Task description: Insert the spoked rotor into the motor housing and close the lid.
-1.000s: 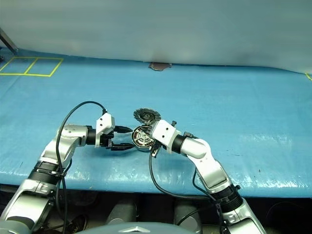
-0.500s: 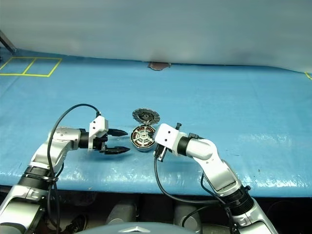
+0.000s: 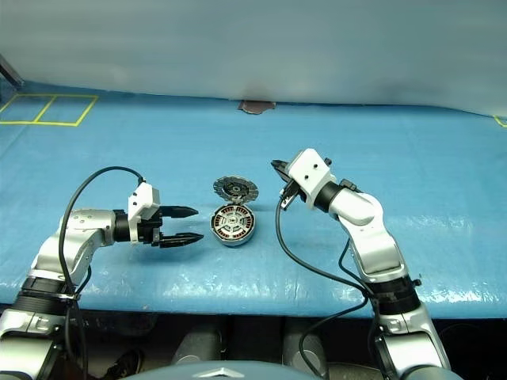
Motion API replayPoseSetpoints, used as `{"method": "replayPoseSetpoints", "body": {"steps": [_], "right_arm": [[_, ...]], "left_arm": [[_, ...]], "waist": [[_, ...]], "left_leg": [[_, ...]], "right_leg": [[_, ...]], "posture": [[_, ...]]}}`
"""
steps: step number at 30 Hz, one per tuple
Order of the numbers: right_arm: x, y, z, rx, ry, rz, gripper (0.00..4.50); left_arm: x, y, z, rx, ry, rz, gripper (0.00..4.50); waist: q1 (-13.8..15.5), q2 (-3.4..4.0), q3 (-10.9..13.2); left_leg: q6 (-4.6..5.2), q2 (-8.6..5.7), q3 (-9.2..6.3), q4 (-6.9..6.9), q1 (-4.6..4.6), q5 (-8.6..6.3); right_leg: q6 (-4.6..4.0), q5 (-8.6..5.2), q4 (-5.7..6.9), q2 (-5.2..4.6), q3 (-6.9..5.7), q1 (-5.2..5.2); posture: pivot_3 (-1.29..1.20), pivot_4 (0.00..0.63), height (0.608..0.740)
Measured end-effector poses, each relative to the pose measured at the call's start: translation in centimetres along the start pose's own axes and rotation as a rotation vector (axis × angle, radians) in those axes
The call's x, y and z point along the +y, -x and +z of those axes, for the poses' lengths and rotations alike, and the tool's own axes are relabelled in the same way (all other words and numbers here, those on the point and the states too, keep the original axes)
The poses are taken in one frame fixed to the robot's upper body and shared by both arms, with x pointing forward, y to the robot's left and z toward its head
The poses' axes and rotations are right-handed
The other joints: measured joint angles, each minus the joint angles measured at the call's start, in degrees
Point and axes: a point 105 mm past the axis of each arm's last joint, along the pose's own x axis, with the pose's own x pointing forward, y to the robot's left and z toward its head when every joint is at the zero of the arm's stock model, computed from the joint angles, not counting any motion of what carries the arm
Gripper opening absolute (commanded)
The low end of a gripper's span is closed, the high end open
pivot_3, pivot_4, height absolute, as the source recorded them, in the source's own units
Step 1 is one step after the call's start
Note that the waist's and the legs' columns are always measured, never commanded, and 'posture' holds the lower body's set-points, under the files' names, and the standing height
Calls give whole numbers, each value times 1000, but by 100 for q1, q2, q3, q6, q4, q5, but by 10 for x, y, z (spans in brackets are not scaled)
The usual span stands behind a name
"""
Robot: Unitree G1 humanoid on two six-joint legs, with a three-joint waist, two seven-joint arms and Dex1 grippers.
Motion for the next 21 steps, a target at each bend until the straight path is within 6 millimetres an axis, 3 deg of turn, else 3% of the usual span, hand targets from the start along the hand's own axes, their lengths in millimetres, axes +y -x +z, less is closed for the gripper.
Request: {"method": "replayPoseSetpoints", "body": {"steps": [6, 15, 21], "right_arm": [[11, -31, -2, -74, -130, 128, 16], [30, -40, -13, -66, -166, 203, 16], [46, -35, -24, -32, -170, 231, 16]], "left_arm": [[-2, 4, -5, 16, 2, 24, 3746], [2, 5, -5, 21, 0, 53, 3746], [4, 5, -1, 15, -13, 60, 3746]], "waist": [[0, 2, 1], [-1, 2, 1], [-5, 3, 1]], "left_leg": [[-2, -1, -1, -23, 3, 1], [-7, 4, -4, -42, 8, 4], [-8, 6, -4, -42, 9, 4]], "right_leg": [[16, 11, -4, 2, 1, -3], [13, 9, -2, 9, 2, -10], [12, 8, 0, 12, 3, -10]], "posture": [[0, 150, 740], [0, 150, 740], [0, 150, 740]]}}
